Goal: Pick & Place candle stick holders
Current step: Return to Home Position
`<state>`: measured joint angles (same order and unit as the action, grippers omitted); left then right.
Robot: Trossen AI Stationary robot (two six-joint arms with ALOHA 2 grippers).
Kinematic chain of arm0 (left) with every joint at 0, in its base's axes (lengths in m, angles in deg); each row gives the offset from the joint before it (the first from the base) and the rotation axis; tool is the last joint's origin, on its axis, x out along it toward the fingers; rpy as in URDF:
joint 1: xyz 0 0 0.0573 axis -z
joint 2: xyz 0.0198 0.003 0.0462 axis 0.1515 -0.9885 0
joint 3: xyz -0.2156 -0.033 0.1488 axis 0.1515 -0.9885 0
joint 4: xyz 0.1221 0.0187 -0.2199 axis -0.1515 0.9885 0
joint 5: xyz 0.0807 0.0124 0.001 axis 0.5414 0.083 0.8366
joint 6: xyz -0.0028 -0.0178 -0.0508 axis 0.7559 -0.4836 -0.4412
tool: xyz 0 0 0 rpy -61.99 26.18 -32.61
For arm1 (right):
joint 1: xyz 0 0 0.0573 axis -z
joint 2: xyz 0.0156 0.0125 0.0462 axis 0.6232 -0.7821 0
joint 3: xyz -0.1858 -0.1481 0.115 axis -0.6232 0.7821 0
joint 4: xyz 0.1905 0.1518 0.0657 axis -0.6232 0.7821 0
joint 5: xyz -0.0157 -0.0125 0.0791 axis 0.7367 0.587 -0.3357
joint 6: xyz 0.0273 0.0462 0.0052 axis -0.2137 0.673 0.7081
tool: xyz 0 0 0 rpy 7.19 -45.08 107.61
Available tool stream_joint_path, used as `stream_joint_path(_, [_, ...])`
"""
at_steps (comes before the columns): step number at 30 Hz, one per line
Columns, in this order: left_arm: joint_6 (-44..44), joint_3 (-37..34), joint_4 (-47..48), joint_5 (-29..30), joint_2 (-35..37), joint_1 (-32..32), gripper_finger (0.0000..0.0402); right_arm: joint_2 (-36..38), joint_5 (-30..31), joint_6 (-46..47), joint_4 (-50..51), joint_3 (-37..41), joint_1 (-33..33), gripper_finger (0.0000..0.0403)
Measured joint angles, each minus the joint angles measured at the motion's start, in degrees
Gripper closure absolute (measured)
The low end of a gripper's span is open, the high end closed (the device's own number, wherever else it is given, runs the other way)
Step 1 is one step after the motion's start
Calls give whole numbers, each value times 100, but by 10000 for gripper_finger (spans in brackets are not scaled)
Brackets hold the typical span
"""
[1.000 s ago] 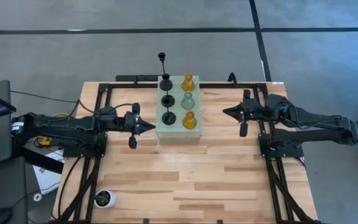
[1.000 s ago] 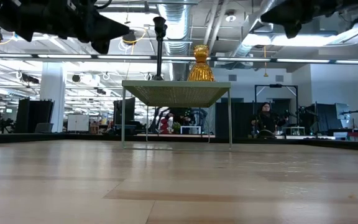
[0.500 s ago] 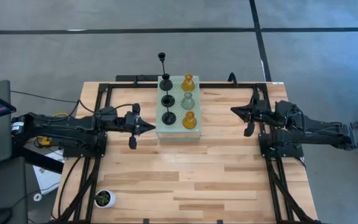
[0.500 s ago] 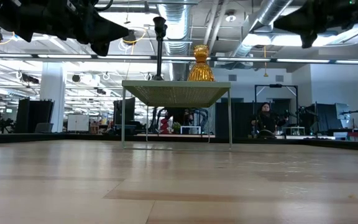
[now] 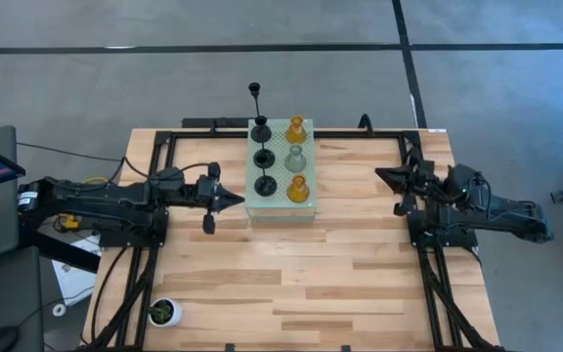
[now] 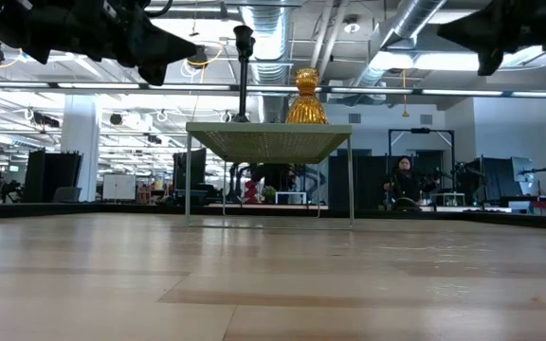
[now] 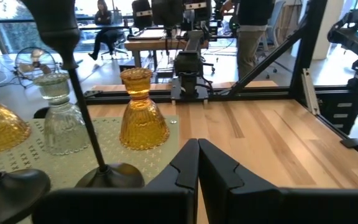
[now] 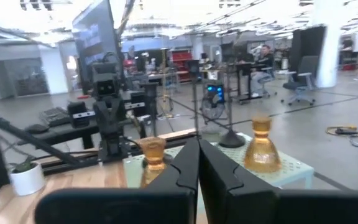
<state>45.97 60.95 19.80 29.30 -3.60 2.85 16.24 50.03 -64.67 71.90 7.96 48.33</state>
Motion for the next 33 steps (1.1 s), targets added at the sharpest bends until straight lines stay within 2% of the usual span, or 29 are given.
stream_joint_path(5, [9, 0, 0, 108, 0, 0, 394, 397, 311, 4, 10, 311, 0, 403])
stream_joint_path(13, [87, 0, -2, 121, 0, 0, 394, 945, 331, 156, 78, 569, 0, 403])
stream_joint_path(25, [96, 0, -4, 122, -2, 0, 394, 943, 330, 241, 530, 575, -7, 403])
stream_joint_path(33, [98, 0, -4, 143, -2, 0, 394, 944, 273, 151, 7, 1324, -7, 403])
